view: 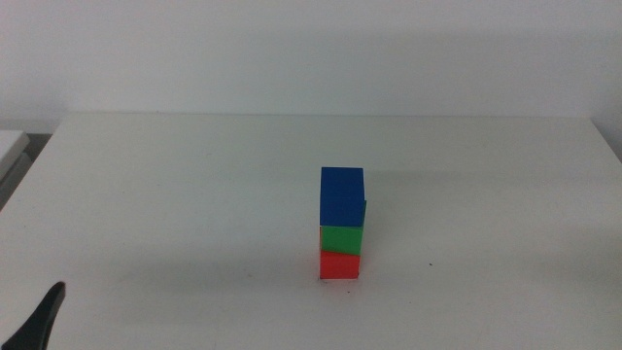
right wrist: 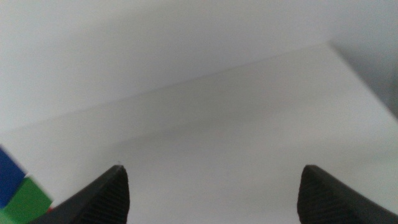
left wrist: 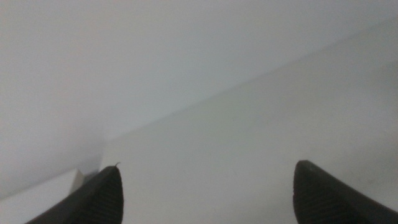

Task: Stack red cubes first, then green, then blue cubes in a specific spot.

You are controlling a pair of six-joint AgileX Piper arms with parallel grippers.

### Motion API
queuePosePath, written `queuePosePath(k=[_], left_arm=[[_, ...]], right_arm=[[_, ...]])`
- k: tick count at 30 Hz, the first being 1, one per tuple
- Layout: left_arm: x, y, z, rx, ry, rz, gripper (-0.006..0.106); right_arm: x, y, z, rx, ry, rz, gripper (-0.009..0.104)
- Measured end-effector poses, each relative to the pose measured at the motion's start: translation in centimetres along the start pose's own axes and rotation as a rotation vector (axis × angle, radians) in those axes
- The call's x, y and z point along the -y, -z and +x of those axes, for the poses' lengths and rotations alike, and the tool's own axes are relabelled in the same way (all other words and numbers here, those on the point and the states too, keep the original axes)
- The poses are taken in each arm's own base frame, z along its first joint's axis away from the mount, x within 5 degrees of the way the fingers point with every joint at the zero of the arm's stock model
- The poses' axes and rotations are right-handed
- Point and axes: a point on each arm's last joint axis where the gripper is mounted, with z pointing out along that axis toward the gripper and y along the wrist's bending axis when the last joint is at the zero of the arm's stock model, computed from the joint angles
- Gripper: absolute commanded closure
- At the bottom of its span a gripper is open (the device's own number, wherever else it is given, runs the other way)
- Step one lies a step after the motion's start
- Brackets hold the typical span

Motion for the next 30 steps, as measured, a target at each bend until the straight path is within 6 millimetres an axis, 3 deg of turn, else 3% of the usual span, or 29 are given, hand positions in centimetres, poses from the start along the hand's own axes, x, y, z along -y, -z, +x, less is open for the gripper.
queuePosePath(k=[9, 24, 26, 30], left_arm=[[0.7, 0.6, 2.4, 0.085, 0.0, -0.04, 0.007], [0.7, 0.6, 2.6, 0.077, -0.001, -0.056, 0.007], [0.7, 0.6, 2.6, 0.077, -0.001, -0.056, 0.007], [0.6, 0.6, 2.6, 0.079, -0.001, -0.056, 0.007]], right_arm=[[1.3, 0.9, 2.9, 0.087, -0.014, 0.035, 0.002], [1.8, 1.1, 4.7, 0.141, -0.017, 0.022, 0.002], [1.9, 1.1, 5.0, 0.117, 0.017, 0.029, 0.002], [1.7, 1.1, 5.0, 0.109, 0.273, 0.031, 0.002]])
